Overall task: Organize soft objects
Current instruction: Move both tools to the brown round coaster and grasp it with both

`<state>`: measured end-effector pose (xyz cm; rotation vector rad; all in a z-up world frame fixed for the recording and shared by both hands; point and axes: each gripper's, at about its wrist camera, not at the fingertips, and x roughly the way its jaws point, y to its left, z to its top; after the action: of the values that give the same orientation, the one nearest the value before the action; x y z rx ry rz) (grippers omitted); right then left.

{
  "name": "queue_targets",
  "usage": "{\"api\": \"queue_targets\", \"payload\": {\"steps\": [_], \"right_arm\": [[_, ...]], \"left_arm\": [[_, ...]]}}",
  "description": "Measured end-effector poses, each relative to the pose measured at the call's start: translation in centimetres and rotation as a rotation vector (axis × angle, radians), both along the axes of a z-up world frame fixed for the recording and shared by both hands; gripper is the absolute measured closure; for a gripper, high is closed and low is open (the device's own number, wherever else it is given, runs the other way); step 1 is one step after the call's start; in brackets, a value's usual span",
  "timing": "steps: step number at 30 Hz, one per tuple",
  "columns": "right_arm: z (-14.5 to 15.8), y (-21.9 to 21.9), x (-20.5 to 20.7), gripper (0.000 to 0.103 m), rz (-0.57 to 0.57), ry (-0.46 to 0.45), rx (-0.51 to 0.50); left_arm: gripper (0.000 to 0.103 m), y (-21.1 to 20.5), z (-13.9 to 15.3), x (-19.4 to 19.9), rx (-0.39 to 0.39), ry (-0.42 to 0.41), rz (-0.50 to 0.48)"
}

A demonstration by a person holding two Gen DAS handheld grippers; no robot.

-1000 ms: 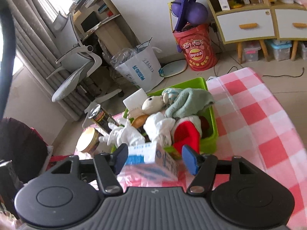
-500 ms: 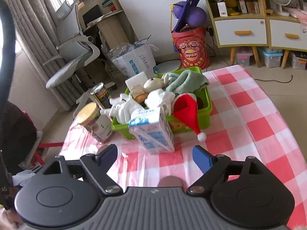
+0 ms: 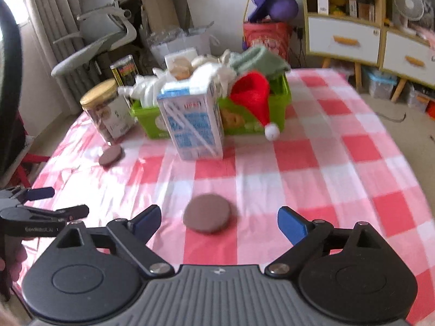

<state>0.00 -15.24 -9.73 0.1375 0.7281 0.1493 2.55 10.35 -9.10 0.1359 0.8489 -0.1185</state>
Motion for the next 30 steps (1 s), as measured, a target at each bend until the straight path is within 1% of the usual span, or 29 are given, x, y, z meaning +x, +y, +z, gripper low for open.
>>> {"api": "queue_targets", "payload": {"steps": [4, 6, 9, 10, 12, 13, 17, 22, 27, 30], "right_arm": [[-1.7, 0.9, 0.0, 0.032, 0.032, 0.029, -0.069], [-2.6, 1.5, 0.0, 0.032, 0.061, 0.032, -0.102], [-3.9, 2.2, 0.2, 0.032, 0.109, 0.043, -0.155], [-4.2, 2.4, 0.3, 0.03, 0.115, 0.048, -0.167], [-4.7, 2.6, 0.3, 0.021, 0.129, 0.023, -0.191], [-4.9, 2.6, 0.4, 0.019, 0.129, 0.017, -0.192], [-5.1, 2.6, 0.6, 0.019, 0.118, -0.022, -0.188], [-5.1, 2.5, 1.1, 0.019, 0.129, -0.062, -0.186], [-5.3, 2.2, 1.6, 0.019, 0.147, -0.096, -0.177], [-5.3, 2.2, 1.9, 0.019, 0.146, -0.098, -0.173]], "left_arm": [[0.005, 0.3, -1.6, 0.7, -0.014, 0.046, 0.005], [0.005, 0.7, -2.0, 0.9, -0.049, 0.038, 0.017], [0.005, 0.7, -2.3, 1.1, -0.065, 0.018, 0.025], [0.005, 0.7, -2.4, 1.1, -0.063, 0.003, 0.02], [0.005, 0.7, -2.7, 1.0, -0.072, -0.03, 0.003], [0.005, 0.7, -2.8, 1.1, -0.075, -0.04, -0.002], [0.005, 0.5, -3.0, 2.3, -0.08, -0.068, -0.013], [0.005, 0.7, -3.0, 4.7, -0.086, -0.073, -0.041], [0.005, 1.0, -3.3, 6.7, -0.095, -0.101, -0.037], [0.005, 1.1, -3.5, 7.4, -0.101, -0.119, -0.035]]}}
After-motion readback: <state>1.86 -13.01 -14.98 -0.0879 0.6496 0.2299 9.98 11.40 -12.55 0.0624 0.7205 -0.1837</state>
